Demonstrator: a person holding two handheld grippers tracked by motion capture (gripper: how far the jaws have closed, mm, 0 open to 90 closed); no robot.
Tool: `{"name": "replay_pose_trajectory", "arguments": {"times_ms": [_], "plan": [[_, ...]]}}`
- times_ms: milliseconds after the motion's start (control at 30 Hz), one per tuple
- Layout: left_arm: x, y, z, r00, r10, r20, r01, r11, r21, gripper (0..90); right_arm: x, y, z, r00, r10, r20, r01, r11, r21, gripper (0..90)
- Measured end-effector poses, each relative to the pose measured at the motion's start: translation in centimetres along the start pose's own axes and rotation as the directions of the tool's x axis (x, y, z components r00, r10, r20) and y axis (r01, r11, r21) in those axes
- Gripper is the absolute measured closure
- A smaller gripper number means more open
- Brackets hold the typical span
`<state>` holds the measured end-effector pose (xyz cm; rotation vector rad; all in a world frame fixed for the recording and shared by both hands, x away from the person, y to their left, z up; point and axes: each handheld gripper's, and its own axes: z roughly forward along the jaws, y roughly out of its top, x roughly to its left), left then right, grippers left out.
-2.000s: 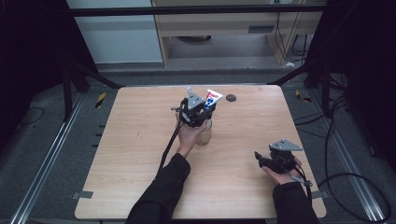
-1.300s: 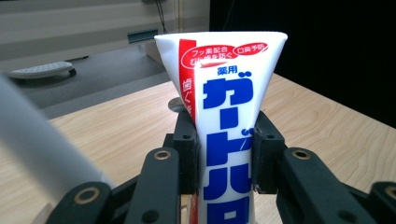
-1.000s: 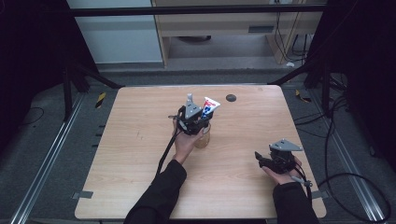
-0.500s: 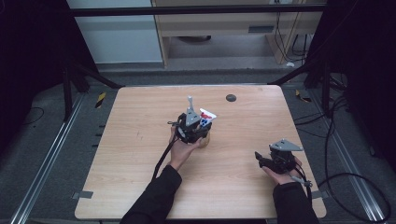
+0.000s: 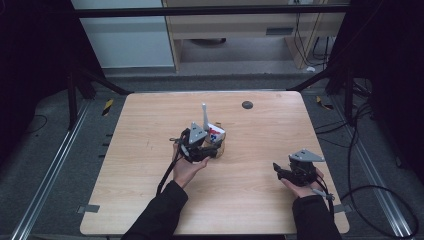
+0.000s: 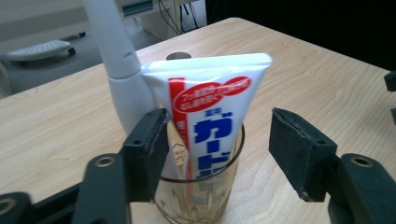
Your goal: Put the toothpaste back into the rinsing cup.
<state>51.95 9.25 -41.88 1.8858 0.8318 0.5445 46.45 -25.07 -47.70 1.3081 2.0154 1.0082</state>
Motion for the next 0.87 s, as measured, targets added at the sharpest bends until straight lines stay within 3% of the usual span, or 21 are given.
{"name": "replay_pose_trajectory", "arguments": {"times_ms": [167,500,700,867], "plan": [[-0.6,0.2,-1.4,0.9975,0.065,-0.028,-0.064,0.9976,0.025,33.3,-0.2,0.0,-0.3,1.0,0.003,0.003,-0.003,1.0,-0.007,30.4],[0.3,-2.2,-5.0,0.9921,0.119,-0.041,-0.114,0.9888,0.095,29.7,-0.4,-0.3,-0.4,0.9999,0.008,0.007,-0.008,1.0,0.009,25.8],[2.0,-5.4,-7.0,0.9959,0.074,-0.053,-0.065,0.9869,0.147,27.7,-0.6,-0.5,-0.6,0.9999,0.008,0.015,-0.008,1.0,0.024,23.7],[4.3,-8.6,-8.5,0.9964,0.018,-0.083,0.001,0.9744,0.225,27.2,-0.9,-1.1,-1.2,0.9999,0.0,0.016,-0.001,0.999,0.054,22.1]]}}
